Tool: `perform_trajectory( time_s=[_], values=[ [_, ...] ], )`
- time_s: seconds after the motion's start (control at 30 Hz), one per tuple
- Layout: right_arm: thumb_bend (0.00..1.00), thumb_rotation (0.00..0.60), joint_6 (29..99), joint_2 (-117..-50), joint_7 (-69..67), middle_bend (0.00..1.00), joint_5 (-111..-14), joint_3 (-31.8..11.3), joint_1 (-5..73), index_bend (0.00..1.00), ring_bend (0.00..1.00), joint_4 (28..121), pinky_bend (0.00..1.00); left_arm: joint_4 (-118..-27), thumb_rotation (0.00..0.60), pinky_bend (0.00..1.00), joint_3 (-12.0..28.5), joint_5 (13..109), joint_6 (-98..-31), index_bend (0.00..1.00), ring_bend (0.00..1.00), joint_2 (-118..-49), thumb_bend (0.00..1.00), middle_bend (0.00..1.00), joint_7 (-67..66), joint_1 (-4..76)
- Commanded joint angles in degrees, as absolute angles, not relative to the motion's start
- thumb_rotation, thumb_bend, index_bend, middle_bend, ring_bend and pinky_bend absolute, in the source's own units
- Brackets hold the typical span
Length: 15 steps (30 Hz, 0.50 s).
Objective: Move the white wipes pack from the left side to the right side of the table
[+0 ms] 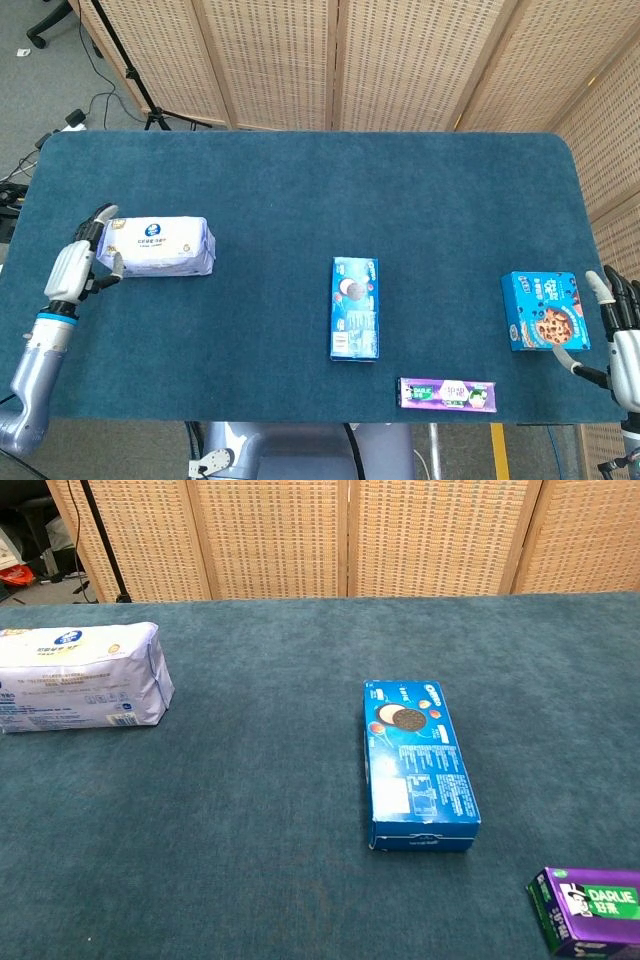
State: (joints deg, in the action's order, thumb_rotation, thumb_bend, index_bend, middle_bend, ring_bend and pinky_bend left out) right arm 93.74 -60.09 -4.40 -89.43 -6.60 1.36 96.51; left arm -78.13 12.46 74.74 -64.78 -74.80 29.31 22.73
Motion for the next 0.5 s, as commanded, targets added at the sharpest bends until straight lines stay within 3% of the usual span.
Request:
perform_trajectory(
  time_s=[0.03, 0.27, 0.5],
  values=[
    [0.00, 0.600, 93.9, -60.0, -4.7, 0.00, -89.5, -6.6, 1.3, 0.00, 0.00, 96.5, 0.00, -81.5, 0.600, 0.00, 13.5, 67.8, -62.2, 0.00, 0.00, -71.1, 1.00, 0.00, 37.2, 18.9],
    [0.00, 0.600, 94.0, -59.8, -6.0, 0.00, -89.2, -6.9, 1.3, 0.00, 0.00, 96.2, 0.00, -79.2, 0.600, 0.00, 15.0, 57.9, -52.4, 0.00, 0.00, -70.5, 1.00, 0.00, 37.1, 20.2],
    [0.00, 0.600, 93.9, -59.9, -6.0, 0.00, -89.6, -6.7, 1.4, 0.00, 0.00, 96.1, 0.00, -78.1, 0.600, 0.00, 16.5, 55.7, -43.1, 0.00, 0.00, -72.0, 1.00, 0.00, 44.5, 21.5]
  ],
)
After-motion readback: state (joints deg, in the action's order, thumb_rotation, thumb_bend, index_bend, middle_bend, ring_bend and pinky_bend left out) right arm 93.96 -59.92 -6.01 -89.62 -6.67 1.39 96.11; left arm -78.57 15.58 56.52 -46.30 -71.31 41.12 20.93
